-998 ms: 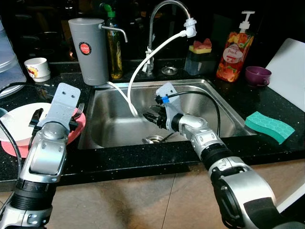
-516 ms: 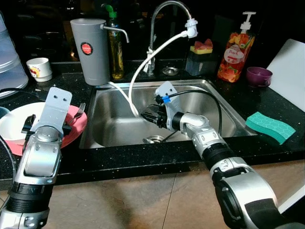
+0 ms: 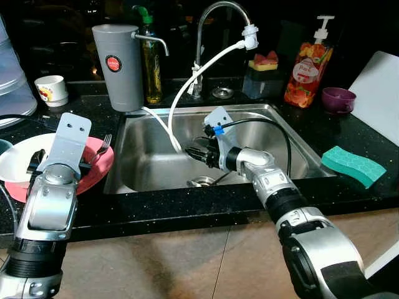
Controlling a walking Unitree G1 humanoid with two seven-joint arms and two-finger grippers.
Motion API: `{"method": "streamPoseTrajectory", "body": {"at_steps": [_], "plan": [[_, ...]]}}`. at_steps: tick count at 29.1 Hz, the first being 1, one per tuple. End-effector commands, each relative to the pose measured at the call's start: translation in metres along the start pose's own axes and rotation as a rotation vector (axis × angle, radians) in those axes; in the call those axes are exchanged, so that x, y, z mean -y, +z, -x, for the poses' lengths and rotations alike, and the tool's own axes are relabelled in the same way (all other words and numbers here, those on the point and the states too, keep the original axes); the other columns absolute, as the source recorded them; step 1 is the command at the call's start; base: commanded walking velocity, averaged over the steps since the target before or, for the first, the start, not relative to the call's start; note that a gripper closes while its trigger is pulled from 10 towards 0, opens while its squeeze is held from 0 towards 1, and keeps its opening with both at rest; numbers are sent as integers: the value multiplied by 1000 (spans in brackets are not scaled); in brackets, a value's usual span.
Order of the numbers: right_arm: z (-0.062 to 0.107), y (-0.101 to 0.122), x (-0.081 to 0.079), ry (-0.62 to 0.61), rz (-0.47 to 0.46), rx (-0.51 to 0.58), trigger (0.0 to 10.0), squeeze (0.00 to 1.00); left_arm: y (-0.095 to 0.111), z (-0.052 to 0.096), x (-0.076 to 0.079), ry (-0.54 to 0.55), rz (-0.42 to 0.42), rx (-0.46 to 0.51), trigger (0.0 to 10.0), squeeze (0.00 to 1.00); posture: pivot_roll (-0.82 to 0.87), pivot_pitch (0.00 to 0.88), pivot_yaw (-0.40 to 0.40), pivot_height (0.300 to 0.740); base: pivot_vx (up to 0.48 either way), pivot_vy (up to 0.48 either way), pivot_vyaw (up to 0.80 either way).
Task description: Kitchen organization
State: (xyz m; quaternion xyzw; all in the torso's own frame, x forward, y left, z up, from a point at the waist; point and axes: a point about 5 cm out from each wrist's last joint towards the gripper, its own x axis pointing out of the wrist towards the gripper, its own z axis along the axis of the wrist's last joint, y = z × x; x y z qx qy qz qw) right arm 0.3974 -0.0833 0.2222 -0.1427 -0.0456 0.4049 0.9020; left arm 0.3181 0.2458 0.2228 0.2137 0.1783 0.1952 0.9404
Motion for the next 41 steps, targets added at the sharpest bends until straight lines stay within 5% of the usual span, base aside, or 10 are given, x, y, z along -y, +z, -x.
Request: {"method": "streamPoseTrajectory", "body": {"at_steps": [1,2,3,6,7,8,9,33,37,41], "plan": [[1,-3,-1,8,2,-16,10000,0,3,0,-3,5,18,11,0,0,115,10,8,740,0,0,0],[1,-3,-1,8,2,-16,10000,0,3,0,-3,5,18,11,0,0,115,10,8,740,0,0,0],[2,-2,-1,7,4,-14,10000,0,5,0,-4,5,28,17,10000,0,115,9,9,740,0,0,0],[2,-2,0,5,6,-14,10000,0,8,0,-4,0,36,29,10000,0,115,9,10,740,0,0,0],[2,-2,0,4,6,-13,10000,0,9,0,-3,-6,44,33,7882,0,115,10,10,740,0,0,0],[2,-2,0,4,6,-13,10000,0,9,0,-3,-6,44,33,7882,0,115,10,10,740,0,0,0],[2,-2,0,4,6,-13,10000,0,9,1,-2,-13,53,38,0,0,115,10,10,740,0,0,0],[2,-1,0,2,2,-9,10000,0,28,8,-6,-24,51,151,0,0,114,10,7,740,0,0,0],[2,2,1,-8,-6,7,10000,0,51,15,-7,-16,-2,325,0,0,113,10,7,740,0,0,0],[3,13,8,-77,-51,79,10000,0,99,48,11,-182,-19,721,0,0,113,9,5,740,0,0,0]]}}
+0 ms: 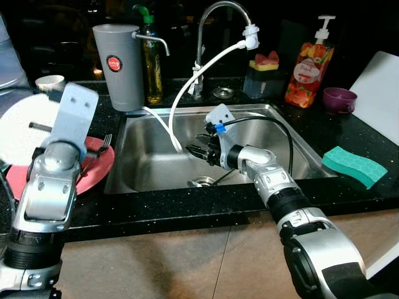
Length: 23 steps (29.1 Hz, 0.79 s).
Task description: Kitchen organization
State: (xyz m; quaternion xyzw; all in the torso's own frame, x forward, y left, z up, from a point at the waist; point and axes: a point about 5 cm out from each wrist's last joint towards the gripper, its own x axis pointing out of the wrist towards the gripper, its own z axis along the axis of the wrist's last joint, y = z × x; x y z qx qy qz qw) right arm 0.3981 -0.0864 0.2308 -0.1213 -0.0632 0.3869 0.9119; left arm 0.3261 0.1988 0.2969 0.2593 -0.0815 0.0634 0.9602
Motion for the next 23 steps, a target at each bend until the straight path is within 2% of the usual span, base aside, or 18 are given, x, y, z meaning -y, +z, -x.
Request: {"method": "streamPoseTrajectory", "body": {"at_steps": [1,2,4,6,7,8,9,10,11,13,14,15,17,18,19,22,23], "plan": [[0,5,3,-30,-25,35,10000,0,23,3,5,-48,9,144,0,0,113,9,5,740,0,0,0],[0,8,5,-60,-42,56,10000,0,27,4,11,-93,55,182,0,0,112,9,5,740,0,0,0],[1,14,12,-150,-94,109,10000,0,29,9,26,-263,299,201,0,0,109,10,7,740,0,0,0],[3,18,17,-213,-138,154,10000,0,37,24,40,-487,503,280,0,0,109,11,8,740,0,0,0],[3,20,18,-228,-150,168,10000,0,41,31,44,-567,552,314,0,0,109,11,8,740,0,0,0],[3,20,18,-228,-150,168,10000,0,41,31,44,-567,552,314,0,0,109,11,8,740,0,0,0],[4,21,19,-238,-160,179,10000,0,42,38,49,-647,515,334,0,0,106,12,9,740,0,0,0],[4,22,19,-248,-165,190,10000,0,39,44,55,-708,416,340,0,0,107,12,10,740,0,0,0],[5,24,21,-260,-174,205,10000,0,30,46,61,-745,250,307,0,0,109,11,9,740,0,0,0],[5,24,21,-260,-174,205,10000,0,30,46,61,-745,250,307,0,0,109,11,9,740,0,0,0],[6,28,23,-286,-188,228,10000,0,8,43,63,-750,-4,237,0,0,108,11,11,740,0,0,0],[6,28,23,-286,-188,228,10000,0,8,43,63,-750,-4,237,0,0,108,11,11,740,0,0,0],[7,33,28,-321,-203,245,10000,0,-10,30,50,-650,-194,188,0,0,108,9,11,740,0,0,0],[7,34,29,-334,-209,249,10000,0,-14,25,45,-614,-248,174,0,0,109,9,11,740,0,0,0],[8,36,32,-355,-217,255,10000,976,-19,20,38,-562,-329,159,0,0,110,9,10,740,0,0,0],[10,38,35,-381,-230,263,10000,1000,-27,13,28,-496,-464,134,0,0,110,9,10,740,0,0,0],[10,38,35,-381,-230,263,10000,1000,-27,13,28,-496,-464,134,0,0,110,9,10,740,0,0,0]]}}
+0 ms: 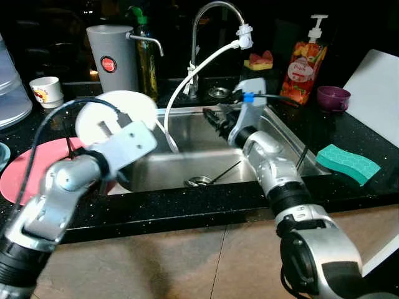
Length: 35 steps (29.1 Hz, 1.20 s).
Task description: Kitchen organization
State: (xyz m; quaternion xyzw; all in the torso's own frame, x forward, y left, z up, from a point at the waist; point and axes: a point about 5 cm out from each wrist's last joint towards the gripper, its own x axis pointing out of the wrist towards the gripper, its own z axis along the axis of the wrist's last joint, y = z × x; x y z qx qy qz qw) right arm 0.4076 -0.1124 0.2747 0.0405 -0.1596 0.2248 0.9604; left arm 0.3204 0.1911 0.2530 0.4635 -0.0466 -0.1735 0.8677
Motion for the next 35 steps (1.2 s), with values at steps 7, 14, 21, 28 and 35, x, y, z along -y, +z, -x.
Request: {"method": "streamPoseTrajectory", "body": {"at_steps": [7,14,21,28,35], "plan": [[-2,2,-23,182,-29,-2,10000,1000,2,-10,7,7,-208,62,0,0,108,4,10,740,0,0,0],[0,-4,-41,311,-30,-47,10000,0,9,-22,33,-68,-299,188,0,0,103,0,12,740,0,0,0],[3,-4,-44,361,-58,-77,10000,0,12,-26,48,-111,-367,253,0,0,101,0,13,740,0,0,0],[4,-5,-47,382,-132,-118,10000,0,17,-32,63,-151,-415,316,0,0,101,0,11,740,0,0,0],[6,-11,-50,406,-116,-169,10000,0,19,-34,69,-170,-456,353,0,0,100,0,11,740,0,0,0]]}}
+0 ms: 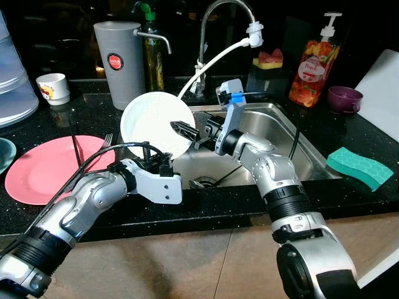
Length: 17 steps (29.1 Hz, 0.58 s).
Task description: Kitchen organization
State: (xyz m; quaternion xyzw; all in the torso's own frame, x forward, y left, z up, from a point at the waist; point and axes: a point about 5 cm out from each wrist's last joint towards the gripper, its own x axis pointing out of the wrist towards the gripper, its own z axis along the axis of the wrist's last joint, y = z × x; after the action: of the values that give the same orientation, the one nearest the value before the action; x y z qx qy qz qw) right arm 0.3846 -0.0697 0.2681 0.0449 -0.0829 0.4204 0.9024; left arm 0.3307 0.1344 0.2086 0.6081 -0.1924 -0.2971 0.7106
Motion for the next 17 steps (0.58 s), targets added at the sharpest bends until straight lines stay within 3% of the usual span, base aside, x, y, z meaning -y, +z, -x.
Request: {"method": "streamPoseTrajectory", "body": {"at_steps": [1,10,11,12,13,17], "plan": [[1,-6,-2,3,-3,-32,10000,0,4,-4,4,-17,-18,29,0,0,101,0,11,740,0,0,0],[3,-6,2,-36,1,-45,10000,0,5,-7,4,-1,-48,47,0,0,102,6,10,740,0,0,0],[3,-5,2,-37,-2,-46,1804,0,5,-7,4,0,-51,49,0,0,103,6,10,740,0,0,0],[3,-5,2,-37,-2,-46,1804,0,5,-7,4,0,-51,49,0,0,103,6,10,740,0,0,0],[3,-5,3,-41,-16,-42,0,0,6,-7,4,5,-54,57,0,0,104,7,10,740,0,0,0],[3,-5,3,-45,-23,-41,0,0,6,-7,3,9,-58,64,0,0,103,7,10,740,0,0,0]]}}
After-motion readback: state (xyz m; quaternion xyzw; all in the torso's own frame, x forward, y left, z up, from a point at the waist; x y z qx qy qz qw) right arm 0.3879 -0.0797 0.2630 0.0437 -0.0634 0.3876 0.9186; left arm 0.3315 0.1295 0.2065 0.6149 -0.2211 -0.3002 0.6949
